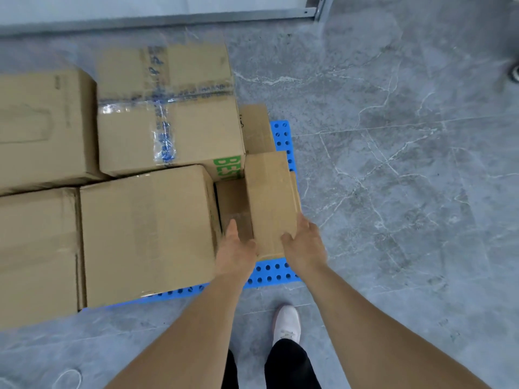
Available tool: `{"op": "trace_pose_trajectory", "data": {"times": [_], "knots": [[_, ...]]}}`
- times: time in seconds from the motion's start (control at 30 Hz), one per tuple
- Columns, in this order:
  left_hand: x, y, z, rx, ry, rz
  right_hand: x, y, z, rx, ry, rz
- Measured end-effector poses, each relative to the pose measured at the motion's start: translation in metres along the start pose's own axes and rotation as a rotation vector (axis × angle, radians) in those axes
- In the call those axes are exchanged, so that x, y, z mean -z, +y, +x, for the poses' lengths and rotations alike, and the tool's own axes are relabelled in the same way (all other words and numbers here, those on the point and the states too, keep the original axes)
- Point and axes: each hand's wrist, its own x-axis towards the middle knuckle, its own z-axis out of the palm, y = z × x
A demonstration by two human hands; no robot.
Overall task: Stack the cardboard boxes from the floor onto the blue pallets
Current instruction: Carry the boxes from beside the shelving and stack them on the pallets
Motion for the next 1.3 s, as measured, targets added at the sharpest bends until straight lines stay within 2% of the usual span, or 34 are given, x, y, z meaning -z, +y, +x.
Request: {"op": "trace_pose_trajectory", "data": {"times": [0.33, 0.63, 0.8, 0.97, 1.13, 1.3], "knots": [[0.102, 0.009, -0.145, -0.069, 0.198, -0.072, 0.052, -0.073, -0.142, 0.195, -0.05, -0.079], [0.176, -0.017, -0.257, -0.046, 0.419, -0.207, 0.061, -0.131, -0.254, 0.434, -0.03, -0.162], [0.211, -0.046, -0.303, -0.024, 0.571, -0.274, 0.041, -0.169, -0.303, 0.539, -0.002, -0.198], [0.251, -0.088, -0.334, 0.042, 0.729, -0.275, 0.012, -0.212, -0.349, 0.729, 0.036, -0.266], [0.305, -0.135, -0.351, 0.074, 0.842, -0.347, -0.03, -0.259, -0.394, 0.923, -0.002, -0.357], [0.361, -0.19, -0.366, 0.099, 0.949, -0.399, -0.087, -0.311, -0.442, 1.027, -0.03, -0.437]]}}
